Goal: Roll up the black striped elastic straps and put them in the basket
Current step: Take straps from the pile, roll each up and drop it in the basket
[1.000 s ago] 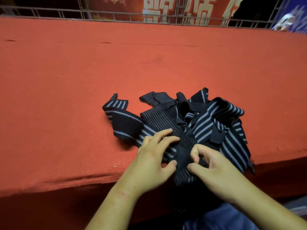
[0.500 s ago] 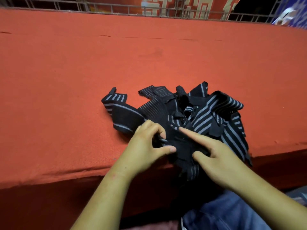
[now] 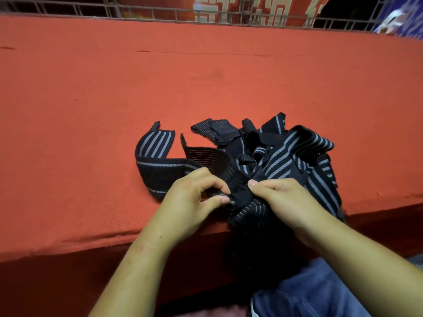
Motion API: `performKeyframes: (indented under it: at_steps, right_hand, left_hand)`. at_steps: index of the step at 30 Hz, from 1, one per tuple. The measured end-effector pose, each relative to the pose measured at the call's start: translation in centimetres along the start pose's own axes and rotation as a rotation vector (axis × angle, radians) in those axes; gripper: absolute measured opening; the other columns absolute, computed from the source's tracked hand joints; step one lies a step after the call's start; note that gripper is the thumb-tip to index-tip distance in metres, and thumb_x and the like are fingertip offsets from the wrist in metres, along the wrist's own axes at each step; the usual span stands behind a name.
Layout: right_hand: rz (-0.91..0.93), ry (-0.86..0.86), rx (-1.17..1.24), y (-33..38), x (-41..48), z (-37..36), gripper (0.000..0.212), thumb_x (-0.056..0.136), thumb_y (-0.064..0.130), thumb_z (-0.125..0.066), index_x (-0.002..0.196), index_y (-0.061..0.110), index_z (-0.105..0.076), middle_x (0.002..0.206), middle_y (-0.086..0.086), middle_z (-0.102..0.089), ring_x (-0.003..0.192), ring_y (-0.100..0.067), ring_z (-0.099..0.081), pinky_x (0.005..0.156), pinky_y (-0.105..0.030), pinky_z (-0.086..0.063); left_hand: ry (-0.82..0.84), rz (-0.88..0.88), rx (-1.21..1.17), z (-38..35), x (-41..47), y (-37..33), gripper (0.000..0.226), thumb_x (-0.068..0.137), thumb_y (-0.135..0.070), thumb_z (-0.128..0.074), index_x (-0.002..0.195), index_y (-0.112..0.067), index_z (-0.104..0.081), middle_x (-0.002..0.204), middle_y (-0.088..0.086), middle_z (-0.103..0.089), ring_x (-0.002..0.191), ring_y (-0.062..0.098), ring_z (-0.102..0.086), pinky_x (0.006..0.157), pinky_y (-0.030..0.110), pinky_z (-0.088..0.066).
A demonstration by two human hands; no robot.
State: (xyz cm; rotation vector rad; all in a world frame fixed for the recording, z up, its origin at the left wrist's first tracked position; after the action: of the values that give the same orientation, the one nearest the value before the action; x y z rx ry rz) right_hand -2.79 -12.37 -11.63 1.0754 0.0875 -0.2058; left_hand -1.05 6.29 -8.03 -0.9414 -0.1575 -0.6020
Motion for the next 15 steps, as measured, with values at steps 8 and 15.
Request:
performKeyframes:
  at_steps: [8,15]
  right_hand:
    - [-0.161,-0.149,0.448,-1.4,0.8,1.7,0.029,0.099,0.023,-0.070,0.078,0.009,-0.084,0.087,-0.016,-0.081,0.081,-0.031,-0.079,0.094,-0.051,-0.061]
    - [0.019,-0.167,0.394,-1.4,1.3,4.5,0.035,0.105,0.031,-0.061,0.087,0.012,-0.084,0.091,-0.017,-0.081,0.081,-0.028,-0.079,0.084,-0.041,-0.059]
  left_hand:
    - [0.041,0.025,0.007,2.3,-0.4,0.1,0.018,0.085,-0.015,-0.082,0.084,-0.029,-0.071,0.088,-0.012,-0.061,0.085,0.009,-0.062,0.073,0.011,-0.040]
    - [-0.210,0.164,0.095,5.4,-0.7,2.6,0.017,0.087,-0.016,-0.080,0.087,-0.029,-0.071,0.086,-0.009,-0.064,0.085,0.003,-0.060,0.072,0.007,-0.038]
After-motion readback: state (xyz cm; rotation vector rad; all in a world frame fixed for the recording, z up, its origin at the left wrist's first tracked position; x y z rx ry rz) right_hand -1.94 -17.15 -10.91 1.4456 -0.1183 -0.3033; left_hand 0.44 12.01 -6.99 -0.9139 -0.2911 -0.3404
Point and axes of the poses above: each hand's wrist, its own x-axis towards the middle knuckle, its own z-axis out of the back of the hand, y = z × x, the point moved 10 cm from there along x, towards the middle knuckle
